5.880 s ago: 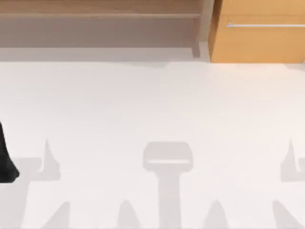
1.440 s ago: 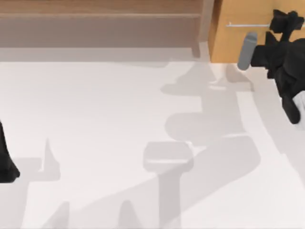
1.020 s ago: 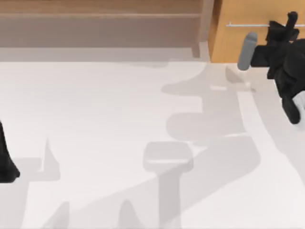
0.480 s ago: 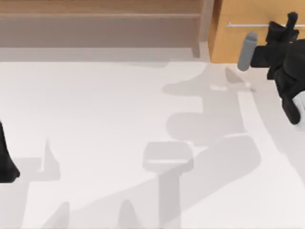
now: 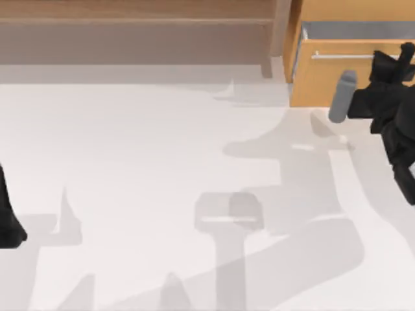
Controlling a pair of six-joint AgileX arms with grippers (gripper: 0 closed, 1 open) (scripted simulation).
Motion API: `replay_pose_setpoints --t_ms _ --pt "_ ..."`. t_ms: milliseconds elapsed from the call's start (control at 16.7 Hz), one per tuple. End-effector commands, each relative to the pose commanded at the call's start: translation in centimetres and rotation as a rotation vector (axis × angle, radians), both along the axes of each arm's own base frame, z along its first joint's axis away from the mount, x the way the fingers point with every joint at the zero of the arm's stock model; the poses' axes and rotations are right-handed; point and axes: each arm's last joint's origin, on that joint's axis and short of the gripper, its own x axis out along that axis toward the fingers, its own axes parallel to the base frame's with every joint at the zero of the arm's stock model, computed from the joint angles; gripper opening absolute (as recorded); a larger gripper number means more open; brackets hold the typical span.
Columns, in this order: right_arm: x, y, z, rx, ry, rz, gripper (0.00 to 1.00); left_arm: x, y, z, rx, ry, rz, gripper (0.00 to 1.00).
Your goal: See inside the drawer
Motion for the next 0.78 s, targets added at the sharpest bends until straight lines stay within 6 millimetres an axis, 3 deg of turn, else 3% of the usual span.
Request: replay_pose_setpoints --t_ms 480,780 --pt "-1.2 0.0 0.2 0.004 -0.011 -0.003 0.0 0.0 0.0 0.0 0.0 0.0 0.0 1.0" --pt "-5.2 -0.1 -0.4 -0.004 0.019 -0.003 0.0 0.0 0.0 0.0 0.0 0.0 0.0 1.0"
